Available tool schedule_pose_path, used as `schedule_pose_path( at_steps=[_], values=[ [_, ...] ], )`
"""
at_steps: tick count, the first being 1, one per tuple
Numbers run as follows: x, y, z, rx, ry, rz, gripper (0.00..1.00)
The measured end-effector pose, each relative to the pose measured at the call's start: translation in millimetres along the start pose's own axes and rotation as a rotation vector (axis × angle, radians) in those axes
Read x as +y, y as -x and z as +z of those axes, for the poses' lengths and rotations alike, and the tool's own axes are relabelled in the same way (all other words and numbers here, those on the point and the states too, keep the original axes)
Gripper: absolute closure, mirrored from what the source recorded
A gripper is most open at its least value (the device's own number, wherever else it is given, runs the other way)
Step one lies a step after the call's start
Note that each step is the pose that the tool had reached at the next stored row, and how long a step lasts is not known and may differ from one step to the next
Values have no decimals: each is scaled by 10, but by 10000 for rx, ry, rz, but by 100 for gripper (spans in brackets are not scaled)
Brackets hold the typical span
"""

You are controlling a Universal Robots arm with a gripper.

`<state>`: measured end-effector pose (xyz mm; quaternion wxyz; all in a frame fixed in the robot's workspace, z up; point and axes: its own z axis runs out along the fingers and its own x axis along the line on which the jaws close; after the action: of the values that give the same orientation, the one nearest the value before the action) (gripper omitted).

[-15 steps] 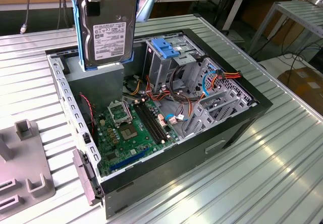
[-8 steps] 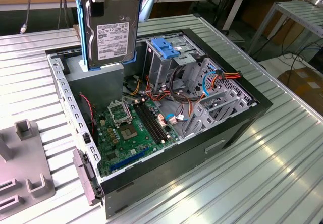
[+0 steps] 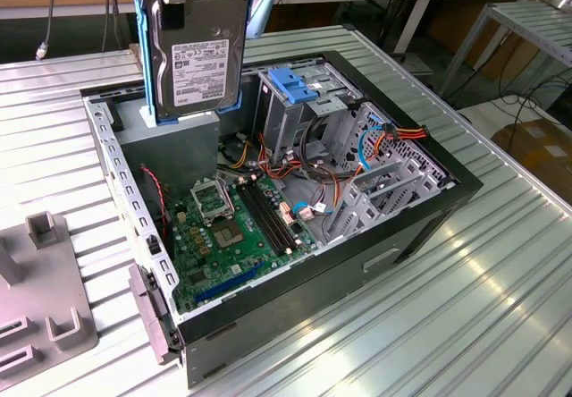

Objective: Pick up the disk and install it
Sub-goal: 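Insert the disk into the insertion slot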

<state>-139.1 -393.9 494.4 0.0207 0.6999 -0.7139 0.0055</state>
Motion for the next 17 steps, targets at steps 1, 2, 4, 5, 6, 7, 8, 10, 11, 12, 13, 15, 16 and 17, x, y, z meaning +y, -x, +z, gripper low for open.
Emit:
schedule_pose_path(
  at_steps=[1, 2, 4, 5, 6, 7, 8, 10, 11, 12, 13, 15, 16, 17],
  values=[
    [-1, -5, 0, 1, 1, -2, 63],
    [0, -29, 1, -1, 0, 0, 63],
    [-1, -51, 2, -1, -1, -1, 63],
    [-1, -62, 2, -1, 0, 0, 63],
    [-1, -73, 3, -1, 0, 0, 63],
    [-1, -82, 3, 0, 0, 0, 63],
    [-1, -87, 4, -1, -1, 1, 63],
    [-2, -97, 4, -1, 0, 0, 63],
    [-1, -100, 5, -1, -1, 1, 63],
    [-2, -103, 4, -1, 0, 0, 63],
    [-2, -110, 4, 0, 1, 0, 63],
    [-2, -121, 5, -1, 0, 0, 63],
    [-2, -126, 5, -1, 0, 0, 63],
    [-2, -129, 5, 0, 0, 0, 63]
  ],
)
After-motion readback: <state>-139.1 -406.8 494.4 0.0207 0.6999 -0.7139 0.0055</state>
